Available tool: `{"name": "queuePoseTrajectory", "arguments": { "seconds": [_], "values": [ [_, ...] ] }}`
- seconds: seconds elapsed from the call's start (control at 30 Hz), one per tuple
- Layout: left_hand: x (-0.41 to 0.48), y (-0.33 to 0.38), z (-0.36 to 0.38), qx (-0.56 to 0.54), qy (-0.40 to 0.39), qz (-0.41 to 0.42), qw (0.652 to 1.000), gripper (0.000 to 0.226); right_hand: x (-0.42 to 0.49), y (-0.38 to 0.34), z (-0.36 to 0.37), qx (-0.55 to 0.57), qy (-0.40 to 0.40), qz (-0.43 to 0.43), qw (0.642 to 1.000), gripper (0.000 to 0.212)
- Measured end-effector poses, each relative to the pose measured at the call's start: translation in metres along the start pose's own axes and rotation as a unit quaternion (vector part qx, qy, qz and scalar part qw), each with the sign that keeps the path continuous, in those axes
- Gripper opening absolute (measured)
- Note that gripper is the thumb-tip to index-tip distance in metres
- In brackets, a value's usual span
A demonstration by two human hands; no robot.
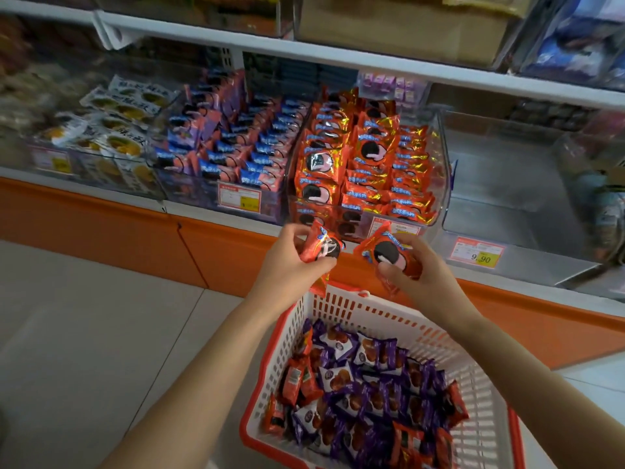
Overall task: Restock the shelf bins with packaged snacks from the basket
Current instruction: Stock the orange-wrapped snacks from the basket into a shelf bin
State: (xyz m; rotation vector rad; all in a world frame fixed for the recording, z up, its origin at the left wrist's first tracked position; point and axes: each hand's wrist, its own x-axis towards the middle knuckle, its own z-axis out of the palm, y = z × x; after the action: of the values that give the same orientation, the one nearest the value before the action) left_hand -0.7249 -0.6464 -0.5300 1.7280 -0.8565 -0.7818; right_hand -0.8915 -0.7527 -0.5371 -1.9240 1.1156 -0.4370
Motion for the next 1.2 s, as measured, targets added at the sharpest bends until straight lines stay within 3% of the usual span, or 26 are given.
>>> {"name": "queuePoseTrajectory", "arguments": {
  "seconds": [0.13, 0.3, 0.43, 0.63, 0.8, 0.87, 1.0, 1.1, 1.2],
  "values": [
    [0.021, -0.003, -0.008, 0.034, 0.056, 0.055, 0.996, 0.035, 0.024, -0.015, -0.004, -0.004, 0.071, -0.075, 0.995, 0.042],
    [0.049, -0.014, -0.016, 0.027, 0.081, 0.074, 0.994, 0.035, 0.075, -0.042, -0.009, 0.086, 0.132, -0.07, 0.985, 0.04],
    [0.059, -0.021, -0.019, 0.017, 0.097, 0.072, 0.993, 0.034, 0.117, -0.05, -0.004, 0.006, 0.178, -0.067, 0.982, 0.038],
    [0.065, -0.036, -0.021, 0.006, 0.119, 0.061, 0.991, 0.04, 0.156, -0.051, 0.003, -0.119, 0.189, -0.074, 0.972, 0.039],
    [0.063, -0.041, -0.023, -0.006, 0.139, 0.049, 0.989, 0.039, 0.176, -0.059, -0.007, -0.195, 0.094, -0.097, 0.972, 0.039],
    [0.062, -0.041, -0.023, -0.007, 0.136, 0.05, 0.989, 0.039, 0.18, -0.06, -0.008, -0.271, 0.106, -0.096, 0.952, 0.04],
    [0.06, -0.037, -0.026, -0.026, 0.127, 0.049, 0.99, 0.036, 0.172, -0.059, -0.002, -0.464, 0.163, -0.133, 0.86, 0.056],
    [0.058, -0.033, -0.027, -0.054, 0.112, 0.032, 0.992, 0.031, 0.143, -0.061, 0.011, -0.356, 0.202, -0.225, 0.884, 0.051],
    [0.055, -0.029, -0.027, -0.095, 0.086, 0.016, 0.992, 0.031, 0.101, -0.06, 0.029, -0.175, 0.145, -0.256, 0.94, 0.032]
  ]
}}
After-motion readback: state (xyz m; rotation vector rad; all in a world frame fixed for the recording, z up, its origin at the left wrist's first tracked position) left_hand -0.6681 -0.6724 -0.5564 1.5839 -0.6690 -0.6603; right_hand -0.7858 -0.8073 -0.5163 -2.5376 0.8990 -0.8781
